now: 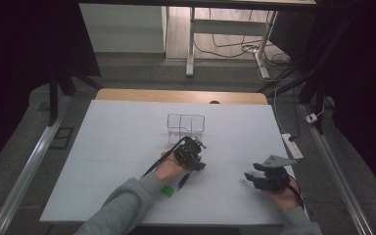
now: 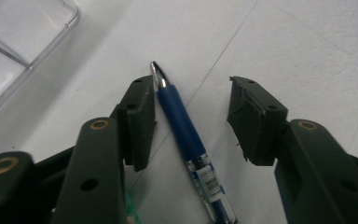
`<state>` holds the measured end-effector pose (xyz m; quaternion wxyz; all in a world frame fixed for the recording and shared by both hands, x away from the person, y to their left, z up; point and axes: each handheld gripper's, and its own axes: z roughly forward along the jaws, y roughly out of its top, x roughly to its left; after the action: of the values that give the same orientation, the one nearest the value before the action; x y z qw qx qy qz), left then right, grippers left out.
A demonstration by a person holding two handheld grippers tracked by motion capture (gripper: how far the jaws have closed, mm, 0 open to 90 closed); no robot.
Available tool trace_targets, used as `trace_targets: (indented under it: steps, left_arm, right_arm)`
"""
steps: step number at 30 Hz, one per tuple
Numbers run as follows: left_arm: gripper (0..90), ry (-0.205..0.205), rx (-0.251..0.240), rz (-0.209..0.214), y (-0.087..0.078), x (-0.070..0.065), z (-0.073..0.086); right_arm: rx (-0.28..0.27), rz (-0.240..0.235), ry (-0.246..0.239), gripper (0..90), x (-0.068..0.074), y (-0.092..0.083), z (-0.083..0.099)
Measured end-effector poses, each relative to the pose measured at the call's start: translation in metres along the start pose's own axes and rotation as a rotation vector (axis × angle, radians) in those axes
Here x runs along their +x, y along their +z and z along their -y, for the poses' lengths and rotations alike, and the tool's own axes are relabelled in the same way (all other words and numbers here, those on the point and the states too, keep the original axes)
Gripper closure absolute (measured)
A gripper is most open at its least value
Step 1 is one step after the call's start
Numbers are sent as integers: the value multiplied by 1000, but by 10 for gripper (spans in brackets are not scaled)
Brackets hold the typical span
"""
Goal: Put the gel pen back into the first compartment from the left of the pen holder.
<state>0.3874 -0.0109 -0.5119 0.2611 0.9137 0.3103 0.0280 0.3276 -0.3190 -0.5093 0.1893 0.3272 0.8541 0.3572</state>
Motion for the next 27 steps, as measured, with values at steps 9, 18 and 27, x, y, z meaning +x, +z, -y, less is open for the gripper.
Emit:
trace_targets:
  steps: [9, 18, 27]
  left_arm:
    - [636, 8, 14, -63, 2, -3, -3]
    - [731, 17, 15, -98, 2, -12, -3]
    - [794, 15, 3, -100, 3, -15, -2]
  right_arm:
    - [1, 4, -2, 451, 1, 1, 0]
    - [9, 16, -17, 451, 2, 0, -1]
    - [11, 30, -15, 452, 1, -1, -1]
